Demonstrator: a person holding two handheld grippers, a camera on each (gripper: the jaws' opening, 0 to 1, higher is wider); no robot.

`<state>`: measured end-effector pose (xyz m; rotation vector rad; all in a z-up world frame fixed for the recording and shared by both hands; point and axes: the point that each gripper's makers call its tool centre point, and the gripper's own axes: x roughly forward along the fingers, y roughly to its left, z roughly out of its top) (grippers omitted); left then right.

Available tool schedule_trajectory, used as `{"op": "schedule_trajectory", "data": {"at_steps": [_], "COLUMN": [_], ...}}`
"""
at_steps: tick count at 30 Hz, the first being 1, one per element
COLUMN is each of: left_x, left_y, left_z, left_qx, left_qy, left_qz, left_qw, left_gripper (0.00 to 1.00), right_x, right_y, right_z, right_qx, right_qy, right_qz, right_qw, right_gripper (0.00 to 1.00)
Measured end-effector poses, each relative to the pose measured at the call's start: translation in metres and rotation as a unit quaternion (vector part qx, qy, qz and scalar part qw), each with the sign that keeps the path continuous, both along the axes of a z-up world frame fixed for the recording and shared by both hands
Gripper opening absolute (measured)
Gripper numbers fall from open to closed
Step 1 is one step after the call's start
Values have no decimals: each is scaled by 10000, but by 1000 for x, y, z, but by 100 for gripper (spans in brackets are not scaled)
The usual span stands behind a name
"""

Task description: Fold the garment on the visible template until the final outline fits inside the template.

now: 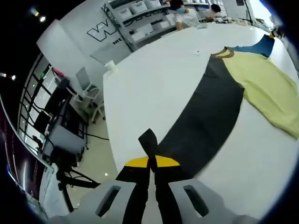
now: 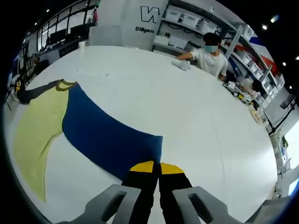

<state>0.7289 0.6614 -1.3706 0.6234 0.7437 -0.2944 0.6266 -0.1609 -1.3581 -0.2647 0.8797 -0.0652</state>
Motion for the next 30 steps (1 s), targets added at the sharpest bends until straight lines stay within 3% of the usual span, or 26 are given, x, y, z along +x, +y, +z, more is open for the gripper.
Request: {"op": "schedule_trajectory", "data": {"at_steps": [14,20,30], "left_x": [-8,-10,-14], "left_y": [16,20,37], "left_z": [-35,-38,-43], "left_qx": [140,109,298], "left_qy": [271,274,274], "left_qz": [189,305,485], "left_qw": [9994,9991,9980], "left_gripper": [6,8,12], "right_x": [-6,-8,-11], "right_y": [-6,-4,-19], "right_z": [-33,-46,-46], "right_qx": [-148,-109,-232], "right_qy": [253,326,357], "right_qz": [-65,-76,-232], "right_qw": [9995,9994,9988], "right_gripper": [0,0,0]}}
